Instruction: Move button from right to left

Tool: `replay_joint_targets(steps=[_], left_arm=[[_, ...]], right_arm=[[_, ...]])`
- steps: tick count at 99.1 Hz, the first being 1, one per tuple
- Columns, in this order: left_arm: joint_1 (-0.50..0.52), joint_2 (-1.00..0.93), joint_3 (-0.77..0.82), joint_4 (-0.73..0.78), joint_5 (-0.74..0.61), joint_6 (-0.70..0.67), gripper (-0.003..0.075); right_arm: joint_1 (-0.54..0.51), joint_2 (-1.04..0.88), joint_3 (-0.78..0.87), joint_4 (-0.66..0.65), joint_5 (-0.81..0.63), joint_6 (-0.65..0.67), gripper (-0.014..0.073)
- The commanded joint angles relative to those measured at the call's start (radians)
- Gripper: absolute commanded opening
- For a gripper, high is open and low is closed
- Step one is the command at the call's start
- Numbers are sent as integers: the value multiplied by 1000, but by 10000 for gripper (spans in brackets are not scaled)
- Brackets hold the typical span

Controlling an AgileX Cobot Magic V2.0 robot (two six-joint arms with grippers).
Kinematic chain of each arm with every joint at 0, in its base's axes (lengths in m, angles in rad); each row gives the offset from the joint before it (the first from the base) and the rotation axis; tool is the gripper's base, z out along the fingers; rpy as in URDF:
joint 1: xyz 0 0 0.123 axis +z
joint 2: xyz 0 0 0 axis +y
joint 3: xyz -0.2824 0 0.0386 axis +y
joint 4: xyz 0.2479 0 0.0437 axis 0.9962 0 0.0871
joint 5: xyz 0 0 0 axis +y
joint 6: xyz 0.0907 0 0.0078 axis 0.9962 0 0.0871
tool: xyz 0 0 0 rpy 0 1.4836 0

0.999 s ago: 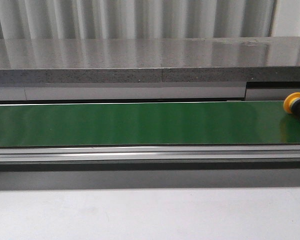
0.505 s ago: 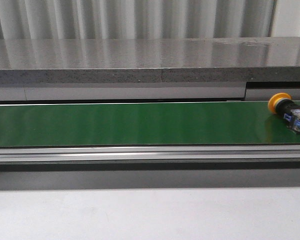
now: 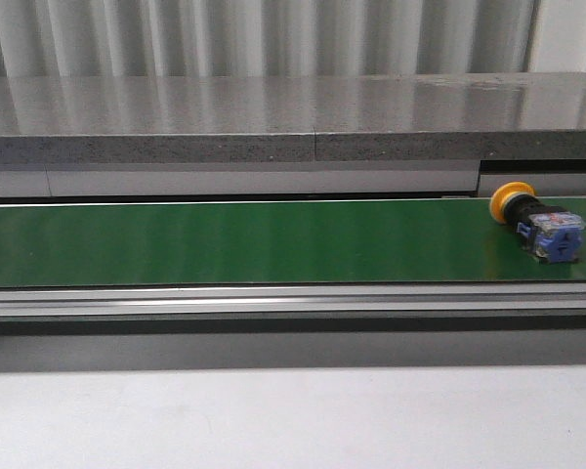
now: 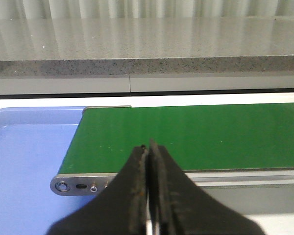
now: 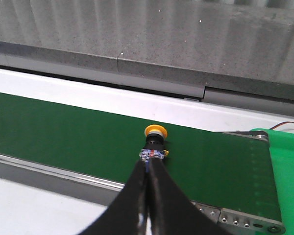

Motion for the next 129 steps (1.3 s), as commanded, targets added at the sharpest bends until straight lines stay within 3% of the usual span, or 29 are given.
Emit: replay_joint_targets(steps=[1,21,70,113,120,129], left_arm=[[1,-35,26,-7,-85,-6,-20],[1,-35,26,-7,-85,-6,-20],[1,-9,-40,3,-122,-6,-20],[1,357,-379,-17,239,0,-18],[1,412,-409,-15,265,9,31],[1,460,-428,-15,246,9,206]], right_arm=[[4,-49,11,19,-105,-4,-66],[4,-122,90,19,-253,-4,-66],[4,-122,99,19,-244,-4,-66],[4,-122,99,19,-244,-4,-66],[4,-122,99,19,-244,-4,-66],[4,-122,99,19,-244,-4,-66]])
